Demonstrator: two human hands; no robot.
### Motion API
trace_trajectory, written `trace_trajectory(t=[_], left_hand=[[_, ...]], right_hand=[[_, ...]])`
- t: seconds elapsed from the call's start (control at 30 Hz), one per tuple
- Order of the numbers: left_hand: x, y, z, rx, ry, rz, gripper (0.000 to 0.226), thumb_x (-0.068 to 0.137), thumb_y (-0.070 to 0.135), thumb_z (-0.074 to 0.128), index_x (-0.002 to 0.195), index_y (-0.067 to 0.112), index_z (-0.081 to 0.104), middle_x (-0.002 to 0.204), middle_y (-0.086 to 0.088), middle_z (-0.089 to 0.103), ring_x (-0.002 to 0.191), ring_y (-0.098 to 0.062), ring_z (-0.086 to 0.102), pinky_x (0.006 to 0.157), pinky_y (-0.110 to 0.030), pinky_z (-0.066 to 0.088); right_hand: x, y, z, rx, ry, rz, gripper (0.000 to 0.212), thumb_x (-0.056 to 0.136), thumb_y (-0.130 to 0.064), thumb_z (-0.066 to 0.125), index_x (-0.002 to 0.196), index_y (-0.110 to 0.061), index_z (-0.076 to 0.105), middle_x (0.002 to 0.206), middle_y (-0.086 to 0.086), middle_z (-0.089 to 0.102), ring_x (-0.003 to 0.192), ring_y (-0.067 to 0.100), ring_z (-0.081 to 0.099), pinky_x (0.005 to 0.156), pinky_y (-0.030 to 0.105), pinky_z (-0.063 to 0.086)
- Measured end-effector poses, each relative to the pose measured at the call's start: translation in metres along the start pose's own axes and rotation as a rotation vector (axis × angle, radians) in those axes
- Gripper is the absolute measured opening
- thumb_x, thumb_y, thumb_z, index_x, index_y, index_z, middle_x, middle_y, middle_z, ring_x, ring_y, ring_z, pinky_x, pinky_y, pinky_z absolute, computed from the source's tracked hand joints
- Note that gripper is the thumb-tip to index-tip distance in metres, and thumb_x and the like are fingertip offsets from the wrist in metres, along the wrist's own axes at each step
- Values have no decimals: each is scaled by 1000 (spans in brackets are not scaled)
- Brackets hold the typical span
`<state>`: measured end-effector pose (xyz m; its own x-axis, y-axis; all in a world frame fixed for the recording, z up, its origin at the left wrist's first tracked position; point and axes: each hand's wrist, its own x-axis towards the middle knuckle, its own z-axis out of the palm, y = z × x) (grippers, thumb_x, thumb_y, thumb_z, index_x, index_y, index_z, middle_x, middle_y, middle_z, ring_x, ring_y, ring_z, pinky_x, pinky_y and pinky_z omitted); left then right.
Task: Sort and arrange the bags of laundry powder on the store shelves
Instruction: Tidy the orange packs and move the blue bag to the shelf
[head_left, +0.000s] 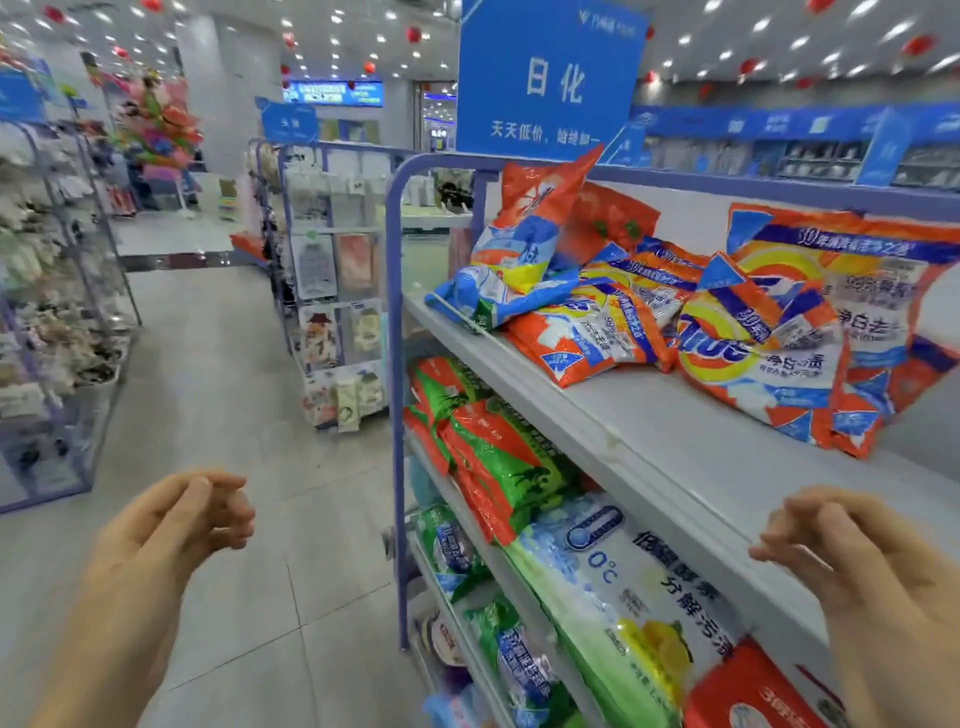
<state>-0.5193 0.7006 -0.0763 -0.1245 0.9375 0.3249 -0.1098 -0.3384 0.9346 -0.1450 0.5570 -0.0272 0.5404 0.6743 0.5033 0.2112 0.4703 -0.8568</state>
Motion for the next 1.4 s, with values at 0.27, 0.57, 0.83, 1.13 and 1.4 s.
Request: trace_trajectory(t=[0.27, 0.57, 0.83, 1.13, 1.4], left_hand=[[170, -58, 88, -99, -316, 28, 26, 78, 42, 55, 76, 24, 73, 63, 4, 66, 59, -7, 62, 57, -15, 52], [319, -79, 197, 270, -709, 487, 68, 65, 55, 80, 124, 37, 50, 124, 20, 54, 112, 3, 48, 96, -9, 34], [353, -93, 255, 519, -640, 851, 54, 65, 28, 78, 109, 1, 63, 99, -18, 67, 89, -40, 64, 76, -49, 52], [402, -55, 291, 273, -476, 703, 39, 65, 17, 48, 89, 0, 73, 67, -32, 59, 68, -48, 59, 63, -43, 44], [405, -31, 302, -205, -643, 376, 26, 79, 20, 56, 53, 20, 56, 53, 7, 37, 62, -13, 31, 53, -31, 29]], right_hand=[[45, 31, 30, -218, 301, -80, 26, 73, -36, 45, 70, -36, 71, 59, -10, 62, 60, 8, 63, 54, 16, 54], [106, 53, 121, -480, 390, -51, 52, 65, -73, 64, 89, -27, 71, 73, 0, 71, 67, 15, 68, 63, 21, 56], [175, 49, 190, -889, 58, 28, 10, 87, -34, 55, 84, -32, 65, 83, -10, 70, 80, 6, 65, 72, 25, 51], [248, 66, 205, -1030, -35, 197, 11, 93, -31, 53, 102, -27, 60, 92, -10, 65, 84, 4, 62, 73, 21, 53], [266, 81, 194, -714, 149, 426, 61, 90, -37, 57, 143, -25, 29, 142, 4, 45, 107, 12, 54, 78, 23, 51]])
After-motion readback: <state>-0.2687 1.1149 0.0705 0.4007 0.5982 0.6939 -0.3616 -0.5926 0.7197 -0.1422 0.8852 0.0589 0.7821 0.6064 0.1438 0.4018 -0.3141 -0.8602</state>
